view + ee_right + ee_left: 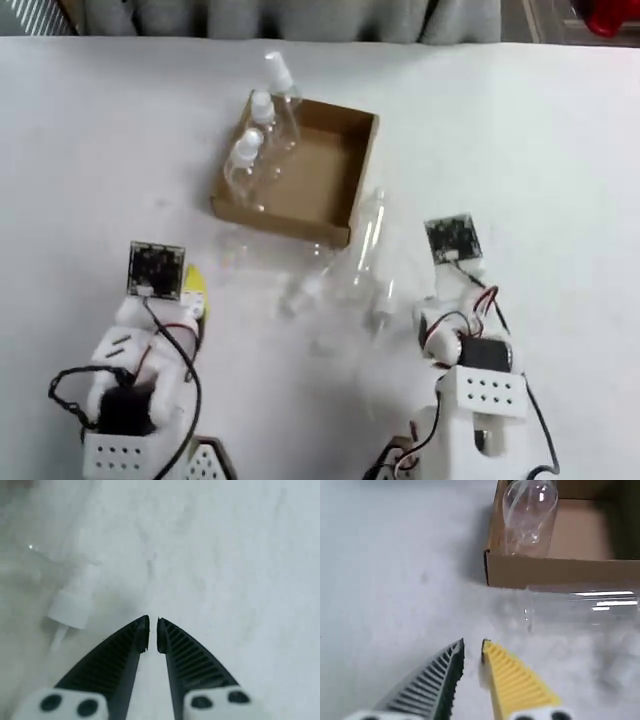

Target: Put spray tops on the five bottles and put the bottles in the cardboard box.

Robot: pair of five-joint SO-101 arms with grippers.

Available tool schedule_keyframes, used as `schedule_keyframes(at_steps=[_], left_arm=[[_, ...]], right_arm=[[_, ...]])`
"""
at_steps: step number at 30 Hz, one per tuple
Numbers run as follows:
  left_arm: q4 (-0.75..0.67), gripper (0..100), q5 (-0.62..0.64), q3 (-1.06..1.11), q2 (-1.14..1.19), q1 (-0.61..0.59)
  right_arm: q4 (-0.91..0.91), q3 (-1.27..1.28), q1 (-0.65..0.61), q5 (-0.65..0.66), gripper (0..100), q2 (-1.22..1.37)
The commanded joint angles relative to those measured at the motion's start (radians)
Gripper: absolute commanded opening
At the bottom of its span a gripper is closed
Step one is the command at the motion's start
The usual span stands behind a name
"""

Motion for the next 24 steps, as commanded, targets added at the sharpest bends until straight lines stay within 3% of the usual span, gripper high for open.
schedule_keyframes(at_steps=[1, 11, 18, 24], left_arm=[[-0.16, 7, -0.002, 0.051, -0.024, 0.012], [-0.173, 7, -0.003, 0.051, -0.024, -0.065], [-0.172, 7, -0.006, 0.051, -0.024, -0.076], [-0.169, 7, -0.009, 0.051, -0.024, -0.076]], right_arm=[[0.076, -0.15, -0.041, -0.011, 2.0, -0.001], [0.257, -0.626, -0.213, -0.23, 2.3, 0.01], [0.131, -0.66, -0.384, -0.259, 2.5, 0.044], [0.045, -0.663, -0.461, -0.27, 2.4, 0.326]])
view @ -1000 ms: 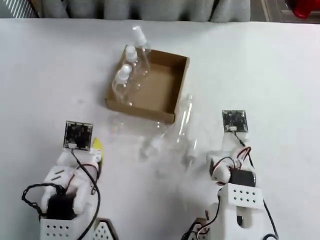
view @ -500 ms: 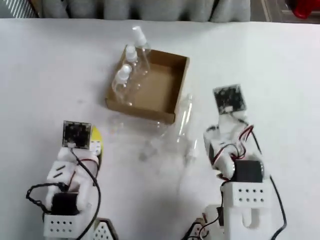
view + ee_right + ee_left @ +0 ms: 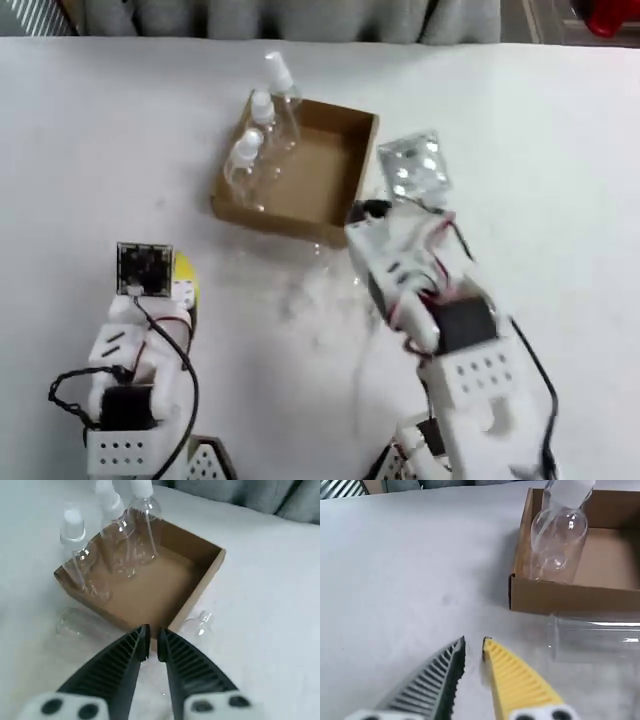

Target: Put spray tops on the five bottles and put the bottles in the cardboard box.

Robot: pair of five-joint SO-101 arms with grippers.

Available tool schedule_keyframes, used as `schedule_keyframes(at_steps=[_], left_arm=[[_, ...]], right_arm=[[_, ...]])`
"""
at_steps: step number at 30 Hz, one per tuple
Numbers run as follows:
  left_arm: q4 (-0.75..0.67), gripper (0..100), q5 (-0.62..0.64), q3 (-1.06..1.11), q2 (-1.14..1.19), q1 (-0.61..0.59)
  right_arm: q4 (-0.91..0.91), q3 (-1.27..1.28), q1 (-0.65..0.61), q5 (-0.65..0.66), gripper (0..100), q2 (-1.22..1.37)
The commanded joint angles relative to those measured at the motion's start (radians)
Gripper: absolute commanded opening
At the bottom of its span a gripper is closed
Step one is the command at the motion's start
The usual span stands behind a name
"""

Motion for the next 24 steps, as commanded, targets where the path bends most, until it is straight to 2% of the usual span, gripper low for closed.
schedule_keyframes(at_steps=[1, 5, 9, 11, 17, 24], left_arm=[[-0.017, 7, -0.011, -0.003, -0.019, -0.01], [-0.002, 7, -0.011, -0.003, -0.019, -0.01], [-0.003, 7, -0.011, -0.003, -0.019, -0.01], [-0.005, 7, -0.011, -0.003, -0.019, -0.01], [-0.008, 7, -0.011, -0.003, -0.019, -0.01], [-0.009, 7, -0.011, -0.003, -0.019, -0.01]], right_arm=[[-0.048, -0.052, -0.039, -0.015, 2.3, 0.173], [-0.091, -0.051, -0.039, -0.018, 2.0, 0.34], [-0.159, -0.051, -0.041, -0.124, 2.0, 0.472], [-0.196, -0.052, -0.041, -0.135, 2.0, 0.518], [-0.312, -0.052, -0.05, -0.144, 2.0, 0.579], [-0.321, -0.051, -0.107, -0.144, 2.0, 0.59]])
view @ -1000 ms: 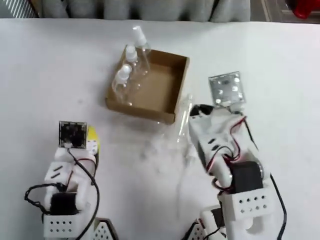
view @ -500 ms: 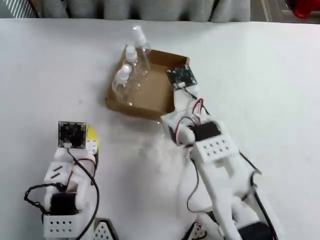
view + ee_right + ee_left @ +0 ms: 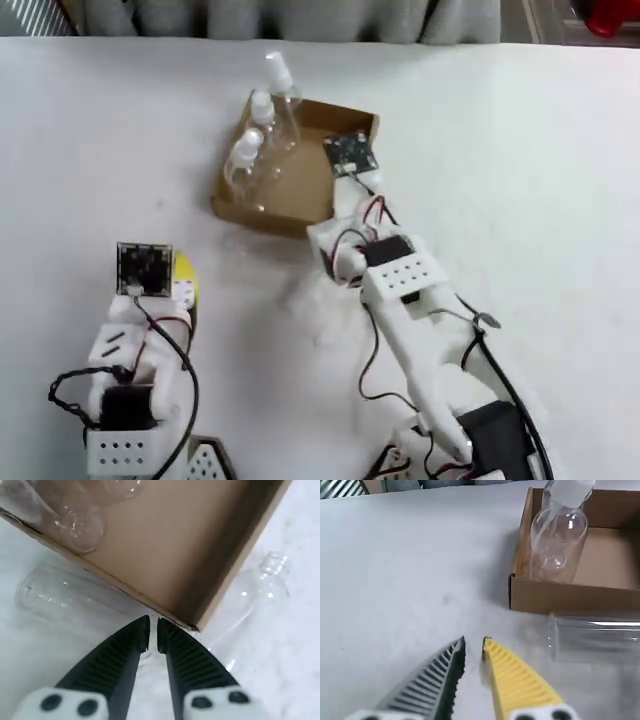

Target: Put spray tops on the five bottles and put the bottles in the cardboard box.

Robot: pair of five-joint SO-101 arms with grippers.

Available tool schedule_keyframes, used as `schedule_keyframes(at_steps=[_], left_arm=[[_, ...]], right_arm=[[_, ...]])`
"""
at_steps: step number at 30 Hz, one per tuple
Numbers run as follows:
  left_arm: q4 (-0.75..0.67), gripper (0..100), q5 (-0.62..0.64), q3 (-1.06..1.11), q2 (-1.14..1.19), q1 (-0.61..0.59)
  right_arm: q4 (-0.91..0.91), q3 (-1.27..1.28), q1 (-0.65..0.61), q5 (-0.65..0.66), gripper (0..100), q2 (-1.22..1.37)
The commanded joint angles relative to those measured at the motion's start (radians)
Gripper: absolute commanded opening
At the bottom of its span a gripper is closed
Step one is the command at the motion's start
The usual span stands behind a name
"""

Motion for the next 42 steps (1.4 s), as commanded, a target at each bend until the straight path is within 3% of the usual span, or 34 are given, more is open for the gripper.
schedule_keyframes(at_steps=[1, 24, 27, 30, 42], left_arm=[[-0.009, 7, -0.011, -0.003, -0.019, -0.01], [-0.008, 7, -0.011, -0.003, -0.019, -0.01], [-0.008, 7, -0.011, -0.003, -0.019, -0.01], [-0.008, 7, -0.011, -0.003, -0.019, -0.01], [-0.009, 7, -0.011, -0.003, -0.019, -0.01]], right_arm=[[-0.016, -0.051, -0.038, -0.009, 2.0, -0.015], [-0.2, -0.035, -0.219, 0.0, 2.0, 0.18], [-0.173, -0.034, -0.249, 0.006, 2.2, 0.185], [-0.094, -0.041, -0.257, 0.095, 2.1, 0.166], [0.156, -0.034, -0.209, 0.256, 2.4, -0.053]])
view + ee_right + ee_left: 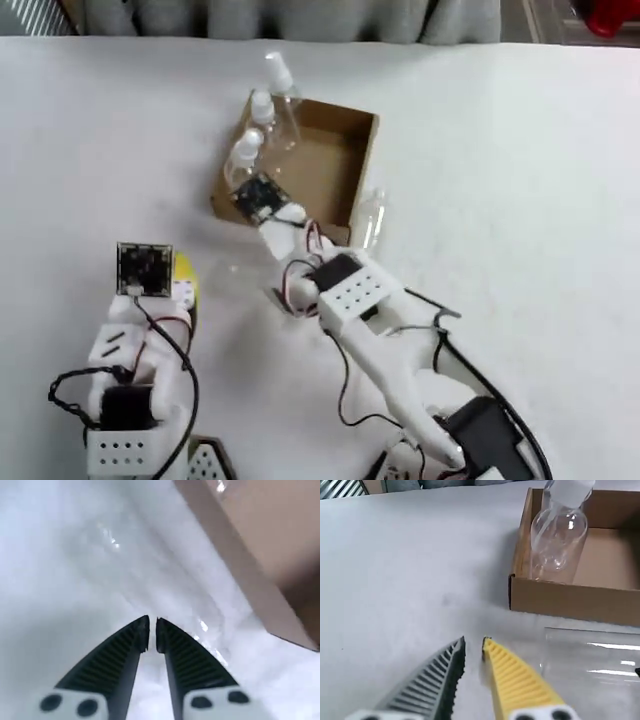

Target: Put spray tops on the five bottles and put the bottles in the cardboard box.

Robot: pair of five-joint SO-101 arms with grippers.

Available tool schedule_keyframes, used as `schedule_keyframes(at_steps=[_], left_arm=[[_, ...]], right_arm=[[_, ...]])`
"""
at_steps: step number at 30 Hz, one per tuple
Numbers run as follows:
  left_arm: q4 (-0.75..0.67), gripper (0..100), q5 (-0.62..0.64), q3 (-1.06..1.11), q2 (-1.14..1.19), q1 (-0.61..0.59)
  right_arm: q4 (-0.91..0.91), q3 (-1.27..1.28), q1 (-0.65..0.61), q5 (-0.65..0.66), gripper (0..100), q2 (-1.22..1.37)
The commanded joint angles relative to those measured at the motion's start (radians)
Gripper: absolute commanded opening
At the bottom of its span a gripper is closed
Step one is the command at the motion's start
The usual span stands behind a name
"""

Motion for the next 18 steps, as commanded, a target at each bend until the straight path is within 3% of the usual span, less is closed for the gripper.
schedule_keyframes(at_steps=[1, 7, 12, 16, 18], left_arm=[[-0.009, 7, -0.011, -0.003, -0.019, -0.01], [-0.009, 7, -0.011, -0.003, -0.019, -0.01], [-0.009, 7, -0.011, -0.003, -0.019, -0.01], [-0.009, 7, -0.012, -0.003, -0.019, -0.01], [-0.009, 7, -0.012, -0.003, -0.019, -0.01]], right_arm=[[0.033, -0.012, 0.042, 0.031, 2.5, -0.096], [0.091, -0.012, 0.119, 0.021, 2.5, -0.145], [0.222, -0.02, 0.111, 0.021, 3.0, -0.15], [0.26, -0.02, 0.077, 0.012, 11.8, -0.148], [0.257, -0.02, 0.068, -0.057, 14.6, -0.139]])
